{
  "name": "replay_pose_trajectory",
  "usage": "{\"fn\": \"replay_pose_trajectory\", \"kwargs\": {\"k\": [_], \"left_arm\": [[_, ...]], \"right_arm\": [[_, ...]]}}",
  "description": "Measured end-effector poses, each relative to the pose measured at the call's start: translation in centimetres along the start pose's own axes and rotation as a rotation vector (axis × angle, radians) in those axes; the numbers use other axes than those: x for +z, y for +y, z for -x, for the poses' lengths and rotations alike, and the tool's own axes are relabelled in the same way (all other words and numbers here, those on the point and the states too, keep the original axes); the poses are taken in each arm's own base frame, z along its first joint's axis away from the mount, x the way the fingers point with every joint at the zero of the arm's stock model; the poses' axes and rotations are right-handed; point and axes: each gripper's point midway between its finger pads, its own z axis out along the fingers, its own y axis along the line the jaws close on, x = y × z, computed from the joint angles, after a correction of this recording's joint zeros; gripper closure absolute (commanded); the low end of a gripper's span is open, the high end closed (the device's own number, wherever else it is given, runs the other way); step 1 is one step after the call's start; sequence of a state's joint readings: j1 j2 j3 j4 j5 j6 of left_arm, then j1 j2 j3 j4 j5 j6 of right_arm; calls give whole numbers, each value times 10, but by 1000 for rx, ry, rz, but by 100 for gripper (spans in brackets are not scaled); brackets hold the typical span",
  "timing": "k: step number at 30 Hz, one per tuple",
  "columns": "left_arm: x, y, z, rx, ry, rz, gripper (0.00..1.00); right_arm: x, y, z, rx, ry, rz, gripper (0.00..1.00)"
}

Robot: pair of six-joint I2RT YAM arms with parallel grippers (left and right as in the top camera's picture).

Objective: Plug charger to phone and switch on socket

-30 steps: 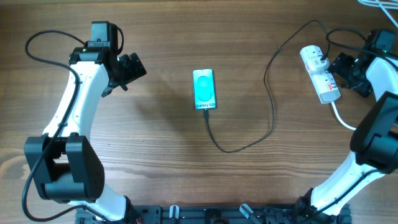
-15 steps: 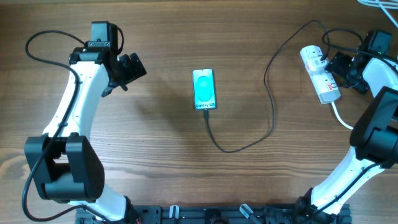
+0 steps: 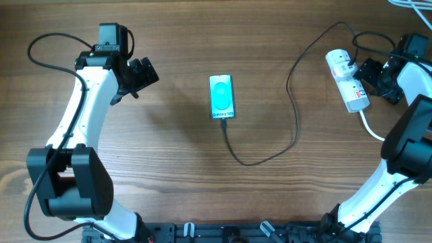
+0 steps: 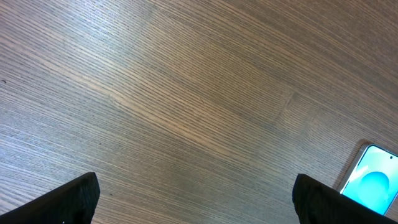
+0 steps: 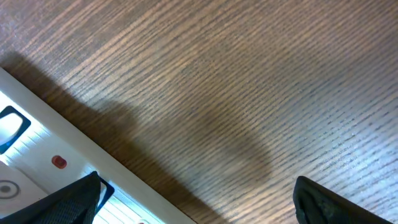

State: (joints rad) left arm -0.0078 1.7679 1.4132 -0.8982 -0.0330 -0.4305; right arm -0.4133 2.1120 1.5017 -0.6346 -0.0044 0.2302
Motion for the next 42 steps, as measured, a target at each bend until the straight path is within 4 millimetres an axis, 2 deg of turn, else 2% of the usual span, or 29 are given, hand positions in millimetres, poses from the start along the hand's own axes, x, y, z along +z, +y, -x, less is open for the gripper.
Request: {"fn": "replay_pose_trajectory", "kwargs": {"k": [7, 11, 25, 28, 31, 35, 38, 42], "left_arm": [[0, 0, 0, 0, 0, 0, 0], [0, 0, 0, 0, 0, 0, 0], [0, 0, 0, 0, 0, 0, 0], [0, 0, 0, 0, 0, 0, 0], [0, 0, 0, 0, 0, 0, 0], [0, 0, 0, 0, 0, 0, 0], [0, 0, 0, 0, 0, 0, 0], [0, 0, 0, 0, 0, 0, 0]], "right_arm": [[-1, 0, -2, 1, 12, 1, 0], [-2, 9, -7, -23, 38, 65, 0], [-3, 7, -10, -31, 53, 54, 0], [-13, -1, -21, -44, 111, 12, 0], [-29, 0, -17, -77, 88, 13, 0], [-59, 23, -11, -171, 48, 144, 0], [-53, 32, -22, -217, 67, 197, 0], [-42, 30, -34, -235, 88, 191, 0]]}}
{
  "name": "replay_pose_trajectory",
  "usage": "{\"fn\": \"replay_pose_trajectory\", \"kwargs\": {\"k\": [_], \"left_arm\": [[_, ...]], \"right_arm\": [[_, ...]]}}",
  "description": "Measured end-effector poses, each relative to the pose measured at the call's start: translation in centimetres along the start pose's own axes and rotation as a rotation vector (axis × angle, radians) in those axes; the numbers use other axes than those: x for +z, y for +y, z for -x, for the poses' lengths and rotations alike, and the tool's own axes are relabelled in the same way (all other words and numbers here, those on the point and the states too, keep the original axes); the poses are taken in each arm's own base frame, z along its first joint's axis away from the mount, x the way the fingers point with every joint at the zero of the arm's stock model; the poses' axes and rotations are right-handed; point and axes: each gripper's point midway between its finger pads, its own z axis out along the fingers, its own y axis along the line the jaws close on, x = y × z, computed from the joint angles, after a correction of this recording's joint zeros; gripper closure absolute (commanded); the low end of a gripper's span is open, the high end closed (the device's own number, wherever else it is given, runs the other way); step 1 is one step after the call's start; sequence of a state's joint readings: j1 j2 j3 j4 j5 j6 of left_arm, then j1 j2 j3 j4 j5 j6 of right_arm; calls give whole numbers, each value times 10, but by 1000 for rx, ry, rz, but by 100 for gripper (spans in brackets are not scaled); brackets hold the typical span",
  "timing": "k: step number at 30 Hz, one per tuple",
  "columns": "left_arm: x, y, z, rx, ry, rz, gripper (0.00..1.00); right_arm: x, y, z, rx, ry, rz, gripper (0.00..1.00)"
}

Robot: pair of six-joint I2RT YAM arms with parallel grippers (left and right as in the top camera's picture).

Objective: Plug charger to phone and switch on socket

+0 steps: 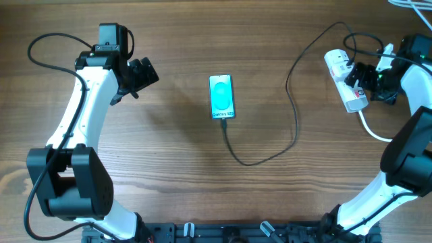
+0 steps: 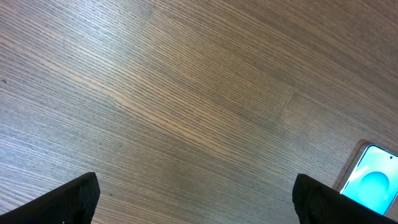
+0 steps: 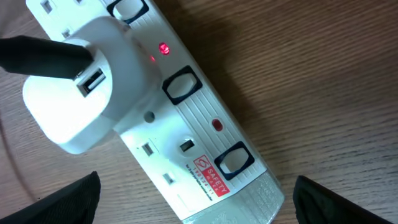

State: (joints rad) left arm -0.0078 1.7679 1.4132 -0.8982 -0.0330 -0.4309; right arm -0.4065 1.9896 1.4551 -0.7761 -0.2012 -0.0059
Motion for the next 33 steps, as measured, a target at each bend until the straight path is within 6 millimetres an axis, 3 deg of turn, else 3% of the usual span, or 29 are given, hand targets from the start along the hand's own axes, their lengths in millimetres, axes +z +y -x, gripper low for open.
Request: {"fn": "replay_pose_trajectory", "kwargs": {"k": [9, 19, 33], "left_arm": [[0, 0, 0, 0, 0, 0, 0], [0, 0, 0, 0, 0, 0, 0], [0, 0, 0, 0, 0, 0, 0]], "right_arm": [[0, -1, 13, -11, -53, -4, 0], [-4, -1, 45, -37, -183, -11, 0], [-4, -1, 46, -38, -190, -12, 0]]}}
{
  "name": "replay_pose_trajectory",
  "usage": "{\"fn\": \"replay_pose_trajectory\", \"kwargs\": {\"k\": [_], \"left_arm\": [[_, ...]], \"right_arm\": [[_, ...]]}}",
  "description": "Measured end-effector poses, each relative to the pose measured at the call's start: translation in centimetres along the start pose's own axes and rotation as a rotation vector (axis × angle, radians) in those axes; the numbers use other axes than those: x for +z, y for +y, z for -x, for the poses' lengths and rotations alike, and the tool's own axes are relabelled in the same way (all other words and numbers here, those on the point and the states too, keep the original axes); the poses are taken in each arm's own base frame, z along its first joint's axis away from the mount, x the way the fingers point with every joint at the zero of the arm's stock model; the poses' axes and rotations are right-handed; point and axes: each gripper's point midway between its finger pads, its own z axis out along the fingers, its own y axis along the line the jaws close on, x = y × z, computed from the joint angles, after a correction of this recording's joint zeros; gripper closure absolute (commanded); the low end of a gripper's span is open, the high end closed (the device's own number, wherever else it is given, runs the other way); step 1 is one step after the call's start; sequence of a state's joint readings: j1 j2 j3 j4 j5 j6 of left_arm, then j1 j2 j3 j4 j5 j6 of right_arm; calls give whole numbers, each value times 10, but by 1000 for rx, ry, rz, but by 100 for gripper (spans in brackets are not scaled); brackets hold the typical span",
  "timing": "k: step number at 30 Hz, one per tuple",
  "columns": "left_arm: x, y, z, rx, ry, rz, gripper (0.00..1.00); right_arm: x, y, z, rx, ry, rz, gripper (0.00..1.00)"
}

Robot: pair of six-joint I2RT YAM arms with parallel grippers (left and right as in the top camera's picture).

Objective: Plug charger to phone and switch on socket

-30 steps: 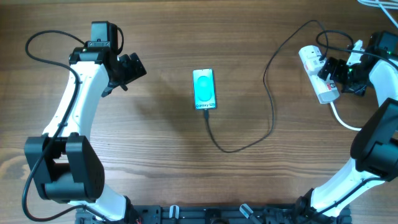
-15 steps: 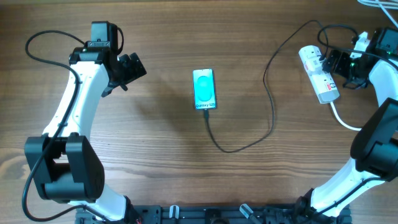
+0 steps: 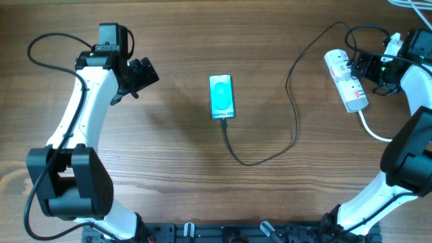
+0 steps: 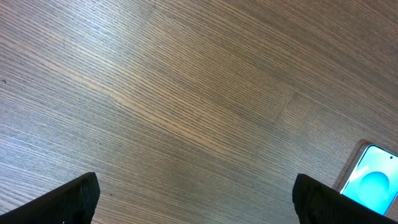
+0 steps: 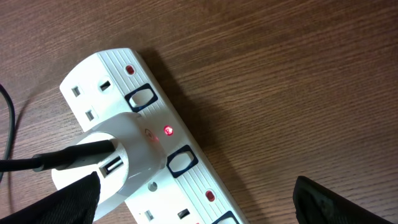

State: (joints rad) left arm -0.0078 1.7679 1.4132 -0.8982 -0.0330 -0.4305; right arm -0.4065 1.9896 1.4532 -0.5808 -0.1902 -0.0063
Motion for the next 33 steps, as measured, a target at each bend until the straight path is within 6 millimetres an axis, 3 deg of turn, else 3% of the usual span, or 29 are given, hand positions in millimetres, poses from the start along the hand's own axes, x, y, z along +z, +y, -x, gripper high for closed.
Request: {"fn": "replay_pose_trajectory", "kwargs": {"k": [5, 7, 9, 11, 12, 15, 16, 19, 27, 31, 33], "left_arm": [[-2, 0, 1, -1, -5, -3, 0], [-19, -2, 5, -2, -47, -25, 0], [-52, -5, 13, -5, -125, -68, 0], [-117, -4, 19, -11, -274, -141, 0], [-146, 0, 14, -15, -327, -165, 0], [-204, 14, -4, -22, -430, -209, 0], [-215, 17, -9, -22, -447, -218, 0], [-214, 20, -16, -18, -427, -204, 0], [-186, 20, -2, -27, -461, -170, 0], [-143, 4, 1, -14, -489, -258, 0], [-115, -4, -8, 2, -500, -328, 0]], "right_arm": [[0, 0, 0, 0, 0, 0, 0], [0, 0, 0, 0, 0, 0, 0], [0, 0, 0, 0, 0, 0, 0], [0, 0, 0, 0, -1, 0, 0], [0, 0, 0, 0, -1, 0, 0], [0, 0, 1, -1, -3, 0, 0], [0, 0, 1, -1, -3, 0, 0], [0, 0, 1, -1, -3, 0, 0], [0, 0, 1, -1, -3, -1, 0], [0, 0, 1, -1, -3, -2, 0], [0, -1, 1, -1, -3, -3, 0]]}}
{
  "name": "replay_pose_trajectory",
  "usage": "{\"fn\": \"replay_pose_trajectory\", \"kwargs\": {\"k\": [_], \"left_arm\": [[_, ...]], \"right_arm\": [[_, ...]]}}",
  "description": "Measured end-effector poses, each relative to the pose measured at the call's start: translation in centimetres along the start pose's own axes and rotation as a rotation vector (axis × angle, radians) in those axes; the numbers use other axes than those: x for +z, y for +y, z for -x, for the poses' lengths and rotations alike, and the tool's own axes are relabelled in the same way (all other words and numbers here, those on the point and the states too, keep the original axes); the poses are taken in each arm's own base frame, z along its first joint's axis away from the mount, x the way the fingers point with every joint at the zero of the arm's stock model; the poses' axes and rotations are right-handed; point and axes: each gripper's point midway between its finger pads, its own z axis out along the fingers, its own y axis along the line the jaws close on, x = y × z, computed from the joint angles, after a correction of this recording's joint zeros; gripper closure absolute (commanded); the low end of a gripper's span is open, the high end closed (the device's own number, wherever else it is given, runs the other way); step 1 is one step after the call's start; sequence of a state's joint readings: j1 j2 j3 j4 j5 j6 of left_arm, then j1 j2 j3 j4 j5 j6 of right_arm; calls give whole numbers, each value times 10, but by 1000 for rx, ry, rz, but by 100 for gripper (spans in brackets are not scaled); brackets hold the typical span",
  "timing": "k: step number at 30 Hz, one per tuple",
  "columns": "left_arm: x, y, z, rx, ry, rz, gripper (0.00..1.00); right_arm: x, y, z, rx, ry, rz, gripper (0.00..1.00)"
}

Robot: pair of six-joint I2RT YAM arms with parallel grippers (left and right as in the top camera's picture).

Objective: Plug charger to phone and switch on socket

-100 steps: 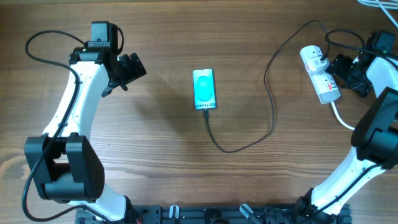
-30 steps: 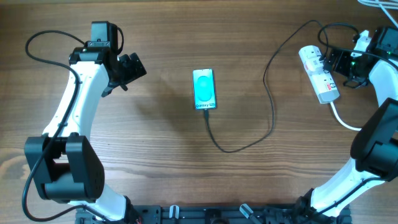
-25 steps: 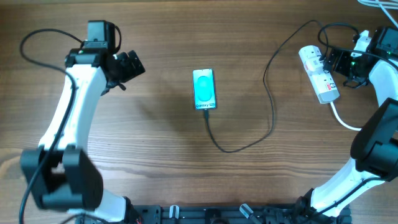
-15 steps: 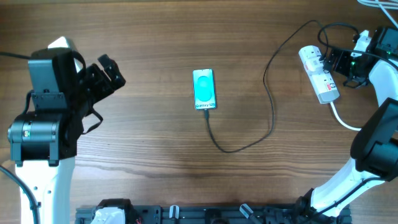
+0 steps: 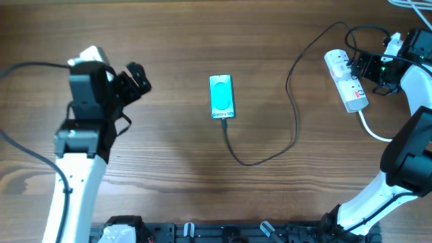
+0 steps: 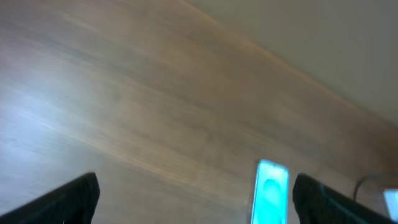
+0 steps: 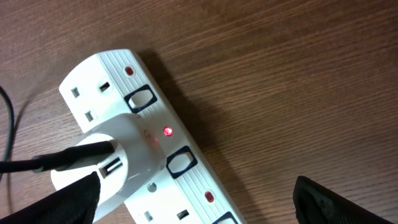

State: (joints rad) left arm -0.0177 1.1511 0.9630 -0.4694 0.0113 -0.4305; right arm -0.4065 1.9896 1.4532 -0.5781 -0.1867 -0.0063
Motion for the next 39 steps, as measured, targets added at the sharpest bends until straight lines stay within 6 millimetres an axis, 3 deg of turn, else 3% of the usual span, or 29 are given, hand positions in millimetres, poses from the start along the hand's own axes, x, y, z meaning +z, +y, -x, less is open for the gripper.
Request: {"fn": "replay_pose_trajectory", "kwargs": {"k": [3, 6, 8, 13, 22, 32, 36, 39], "left_arm": [[23, 8, -40, -19, -21, -97, 0], [35, 25, -82, -91, -30, -140, 0], [38, 40, -114, -151, -50, -169, 0], [33, 64, -158, -229, -38, -172, 0], [28, 77, -182, -252, -20, -160, 0], [27, 74, -177, -244, -49, -162, 0], [23, 91, -191, -244, -23, -74, 0], [13, 98, -187, -241, -66, -47, 0]], "right_arm": [[0, 0, 0, 0, 0, -2, 0], [0, -1, 0, 0, 0, -4, 0], [0, -1, 0, 0, 0, -4, 0], [0, -1, 0, 0, 0, -5, 0], [0, -1, 0, 0, 0, -4, 0], [0, -1, 0, 0, 0, -4, 0], [0, -1, 0, 0, 0, -4, 0], [0, -1, 0, 0, -1, -5, 0]]}}
